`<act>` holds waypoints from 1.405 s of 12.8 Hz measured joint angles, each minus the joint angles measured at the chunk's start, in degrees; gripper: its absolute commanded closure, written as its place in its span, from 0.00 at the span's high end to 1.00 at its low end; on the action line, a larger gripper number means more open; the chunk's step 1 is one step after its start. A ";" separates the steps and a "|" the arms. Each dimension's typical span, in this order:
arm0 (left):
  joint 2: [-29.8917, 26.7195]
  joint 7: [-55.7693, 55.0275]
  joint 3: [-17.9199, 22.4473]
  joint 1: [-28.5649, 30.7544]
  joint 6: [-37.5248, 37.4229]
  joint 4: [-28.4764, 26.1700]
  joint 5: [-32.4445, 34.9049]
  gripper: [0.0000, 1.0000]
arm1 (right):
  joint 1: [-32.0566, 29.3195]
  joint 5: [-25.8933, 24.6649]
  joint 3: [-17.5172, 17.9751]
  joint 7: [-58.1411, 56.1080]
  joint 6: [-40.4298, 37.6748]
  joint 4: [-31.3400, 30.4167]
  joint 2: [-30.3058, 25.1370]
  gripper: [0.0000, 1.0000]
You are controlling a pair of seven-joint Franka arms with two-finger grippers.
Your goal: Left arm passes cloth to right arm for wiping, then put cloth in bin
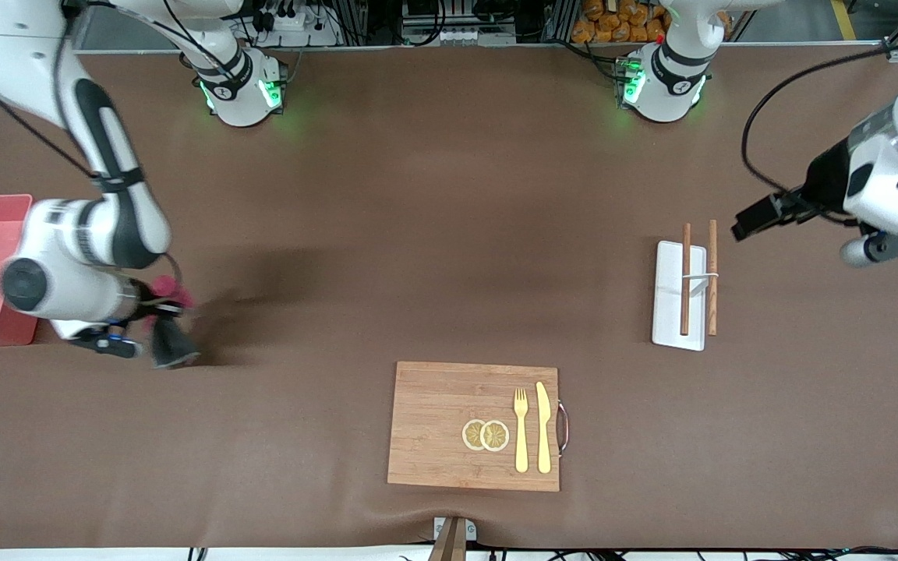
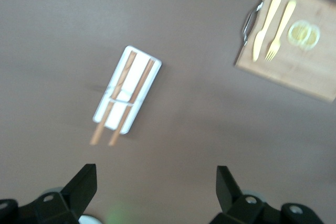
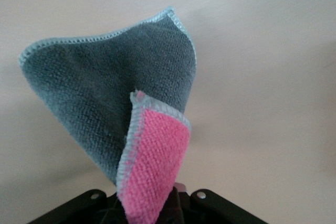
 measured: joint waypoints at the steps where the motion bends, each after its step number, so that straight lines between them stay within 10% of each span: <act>1: -0.87 3.23 2.18 -1.53 -1.64 -0.11 0.00 1.00 | -3.32 -0.42 -0.10 -6.53 -0.01 0.28 -0.33 0.00; 8: -6.12 21.59 14.72 -6.38 -4.61 -4.24 0.00 1.00 | -7.17 -2.76 1.44 -10.76 -2.01 0.70 -0.46 0.00; 18: -6.72 22.43 9.52 -7.98 -2.87 -4.38 6.50 1.00 | 17.35 13.81 2.64 26.90 -1.87 0.16 0.58 0.00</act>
